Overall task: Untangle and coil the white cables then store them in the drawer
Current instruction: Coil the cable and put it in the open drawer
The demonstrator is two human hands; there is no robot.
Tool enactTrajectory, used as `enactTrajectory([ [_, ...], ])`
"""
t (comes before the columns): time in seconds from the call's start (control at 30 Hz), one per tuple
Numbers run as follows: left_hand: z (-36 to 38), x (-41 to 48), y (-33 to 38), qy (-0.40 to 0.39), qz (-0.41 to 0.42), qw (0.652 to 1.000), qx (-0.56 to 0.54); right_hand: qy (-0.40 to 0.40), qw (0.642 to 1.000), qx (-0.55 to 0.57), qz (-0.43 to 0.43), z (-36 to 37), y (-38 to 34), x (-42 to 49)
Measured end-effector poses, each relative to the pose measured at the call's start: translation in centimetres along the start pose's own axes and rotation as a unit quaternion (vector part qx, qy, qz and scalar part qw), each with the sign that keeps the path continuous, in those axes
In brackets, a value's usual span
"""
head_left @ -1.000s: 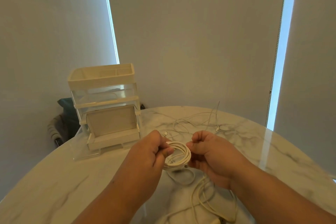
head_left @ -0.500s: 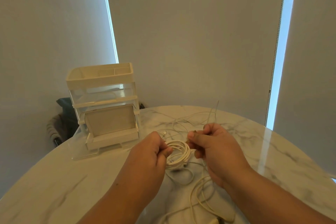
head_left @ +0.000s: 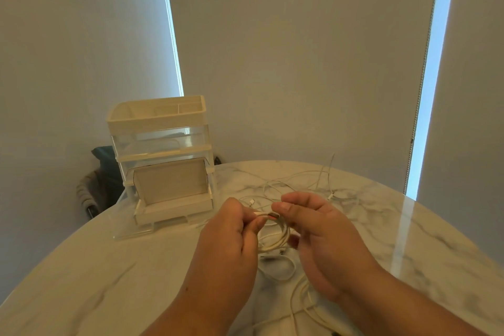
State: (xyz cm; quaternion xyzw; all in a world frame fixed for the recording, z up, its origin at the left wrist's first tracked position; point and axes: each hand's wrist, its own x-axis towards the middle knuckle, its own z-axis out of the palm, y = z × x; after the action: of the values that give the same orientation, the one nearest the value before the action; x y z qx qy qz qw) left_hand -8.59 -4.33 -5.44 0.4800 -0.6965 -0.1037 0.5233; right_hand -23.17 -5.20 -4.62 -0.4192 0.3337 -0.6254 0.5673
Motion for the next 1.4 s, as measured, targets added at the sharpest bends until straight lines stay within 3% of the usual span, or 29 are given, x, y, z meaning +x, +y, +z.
enactTrajectory([
  [0.1,-0.4,0.2,-0.1,-0.004,-0.032,0.999,-0.017,0.003,0.997,0.072,0.037,-0.3,0.0,0.5],
  [0.23,-0.5,0.2,0.2,0.0,-0.061,0.997,-0.042,0.017,0.997,0.05,0.06,-0.5,-0.2,0.7],
  [0.33,-0.4,0.2,0.2,0.003,-0.075,0.996,-0.057,-0.024,0.995,0.033,0.088,-0.3,0.2,0.5],
  [0.6,-0.2,0.2,-0.1,-0.028,-0.115,0.988,-0.101,0.031,0.999,-0.01,0.036,-0.6,1.9,1.3],
  [0.97,-0.5,0.5,-0.3,-0.008,-0.104,0.994,-0.044,0.052,0.995,-0.076,0.025,-0.8,1.9,1.4],
  [1.17,-0.4,0.2,0.2,-0.03,-0.067,0.997,0.0,0.062,0.968,-0.237,-0.046,-0.9,1.1,0.6],
  [1.27,-0.4,0.4,-0.2,-0.051,-0.107,0.991,-0.068,0.061,0.965,-0.248,-0.062,-1.0,0.9,0.5],
  [1.4,-0.1,0.4,-0.7,-0.088,-0.201,0.952,-0.212,0.06,0.966,-0.239,-0.076,-1.1,1.1,0.5],
])
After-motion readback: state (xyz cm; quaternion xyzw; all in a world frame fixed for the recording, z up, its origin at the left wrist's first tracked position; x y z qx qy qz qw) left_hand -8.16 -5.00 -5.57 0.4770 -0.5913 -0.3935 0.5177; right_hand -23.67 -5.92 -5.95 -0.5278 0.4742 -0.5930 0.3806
